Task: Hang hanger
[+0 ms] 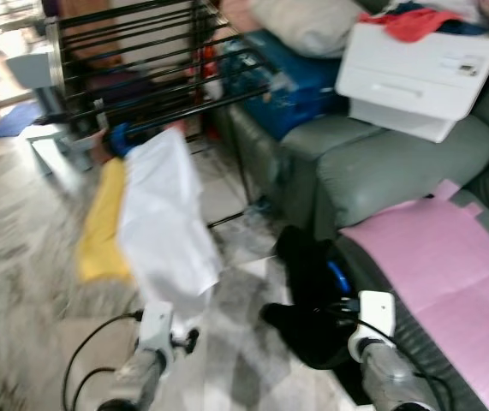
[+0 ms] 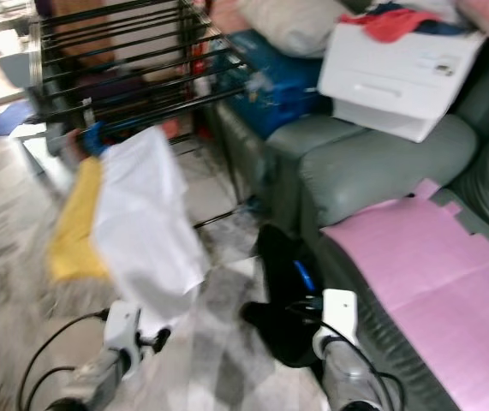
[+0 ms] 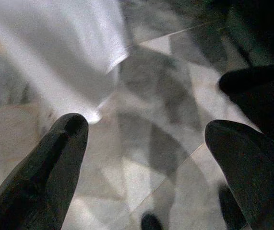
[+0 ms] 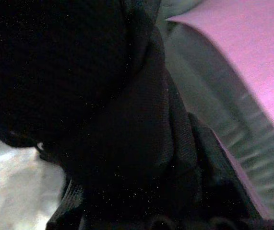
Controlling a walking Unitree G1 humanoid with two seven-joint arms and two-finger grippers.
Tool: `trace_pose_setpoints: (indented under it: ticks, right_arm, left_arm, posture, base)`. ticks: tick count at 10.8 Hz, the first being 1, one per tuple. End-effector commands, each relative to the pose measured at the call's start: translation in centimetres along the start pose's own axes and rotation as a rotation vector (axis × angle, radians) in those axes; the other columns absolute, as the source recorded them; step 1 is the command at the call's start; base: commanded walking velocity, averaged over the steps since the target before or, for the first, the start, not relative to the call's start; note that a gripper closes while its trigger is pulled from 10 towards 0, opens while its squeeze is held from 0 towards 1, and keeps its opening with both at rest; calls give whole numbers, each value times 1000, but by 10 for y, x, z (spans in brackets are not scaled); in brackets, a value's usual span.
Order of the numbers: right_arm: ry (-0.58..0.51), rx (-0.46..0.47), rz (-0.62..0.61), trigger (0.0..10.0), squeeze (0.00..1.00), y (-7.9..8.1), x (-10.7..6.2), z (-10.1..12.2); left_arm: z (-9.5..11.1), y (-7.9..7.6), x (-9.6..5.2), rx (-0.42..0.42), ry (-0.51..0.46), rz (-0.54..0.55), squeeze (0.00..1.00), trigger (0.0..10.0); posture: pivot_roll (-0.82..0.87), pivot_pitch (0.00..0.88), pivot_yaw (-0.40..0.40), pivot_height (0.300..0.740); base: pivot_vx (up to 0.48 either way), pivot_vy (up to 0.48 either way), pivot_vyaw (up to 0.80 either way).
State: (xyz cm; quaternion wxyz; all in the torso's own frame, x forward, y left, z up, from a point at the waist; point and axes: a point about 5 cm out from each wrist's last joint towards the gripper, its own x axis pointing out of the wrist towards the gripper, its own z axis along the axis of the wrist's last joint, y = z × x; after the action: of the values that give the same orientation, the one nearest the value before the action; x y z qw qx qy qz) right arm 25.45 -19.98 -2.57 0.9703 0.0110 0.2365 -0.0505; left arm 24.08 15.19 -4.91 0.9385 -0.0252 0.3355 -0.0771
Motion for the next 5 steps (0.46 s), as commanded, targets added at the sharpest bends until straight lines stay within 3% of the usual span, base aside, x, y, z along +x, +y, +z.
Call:
trace_pose_setpoints:
  ticks: [1, 4, 5]
  right_arm:
    - [-75, -15, 2, 10000, 0, -1, 3, 15]
    - [-107, -72, 86, 10000, 0, 11, 5, 23]
    - [-108, -71, 91, 10000, 0, 13, 5, 23]
  left_arm:
    - [-3, -3, 0, 2, 11, -3, 0, 10000]
    - [-5, -5, 0, 14, 18, 11, 0, 10000]
    - [-6, -4, -1, 15, 25, 17, 0, 10000]
  posture:
    - [-158, 29, 96, 740]
    - [-160, 18, 88, 740]
    - [-158, 11, 86, 740]
  base:
    - [379, 0, 0]
    - [376, 0, 0]
    - [375, 0, 800]
